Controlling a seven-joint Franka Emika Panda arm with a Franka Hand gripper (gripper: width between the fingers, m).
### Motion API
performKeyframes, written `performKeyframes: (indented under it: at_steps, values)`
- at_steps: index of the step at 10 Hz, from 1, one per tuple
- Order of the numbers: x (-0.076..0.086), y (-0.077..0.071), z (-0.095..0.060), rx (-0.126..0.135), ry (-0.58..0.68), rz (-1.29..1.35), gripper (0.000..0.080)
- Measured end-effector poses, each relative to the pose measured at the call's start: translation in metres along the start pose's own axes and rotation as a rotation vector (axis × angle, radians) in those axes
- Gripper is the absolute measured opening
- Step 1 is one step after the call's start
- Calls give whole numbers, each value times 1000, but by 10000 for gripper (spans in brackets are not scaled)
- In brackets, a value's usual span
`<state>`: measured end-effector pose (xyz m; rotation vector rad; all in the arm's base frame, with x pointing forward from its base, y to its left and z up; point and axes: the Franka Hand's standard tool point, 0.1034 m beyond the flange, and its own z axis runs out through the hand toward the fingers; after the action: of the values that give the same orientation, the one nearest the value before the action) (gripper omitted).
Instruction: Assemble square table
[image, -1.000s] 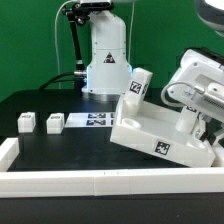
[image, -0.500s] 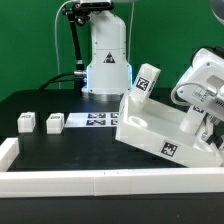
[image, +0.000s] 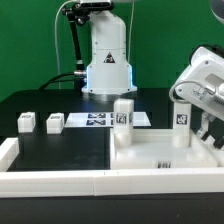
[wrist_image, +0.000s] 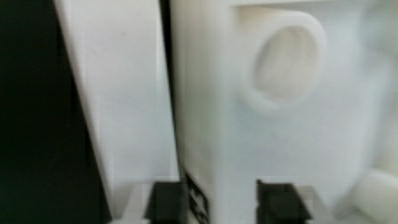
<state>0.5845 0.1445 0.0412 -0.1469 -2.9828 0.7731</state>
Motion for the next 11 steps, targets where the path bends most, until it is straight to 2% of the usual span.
performKeyframes:
  at_steps: [1, 2, 3, 4, 6, 7, 9, 11]
  values:
    - [-1, -2, -2, 0, -2, 3, 341]
    - [-1, -1, -2, -1, -3, 2, 477]
    - [-1, -1, -2, -1, -2, 3, 477]
    - [-1, -2, -2, -1, -2, 3, 610]
    - [-2, -3, -2, -5, -5, 10, 637]
    - [-5, -7, -4, -22, -16, 29, 647]
    - [-4, -17, -9, -35, -27, 39, 649]
    - [-8, -35, -20, -51, -46, 60, 649]
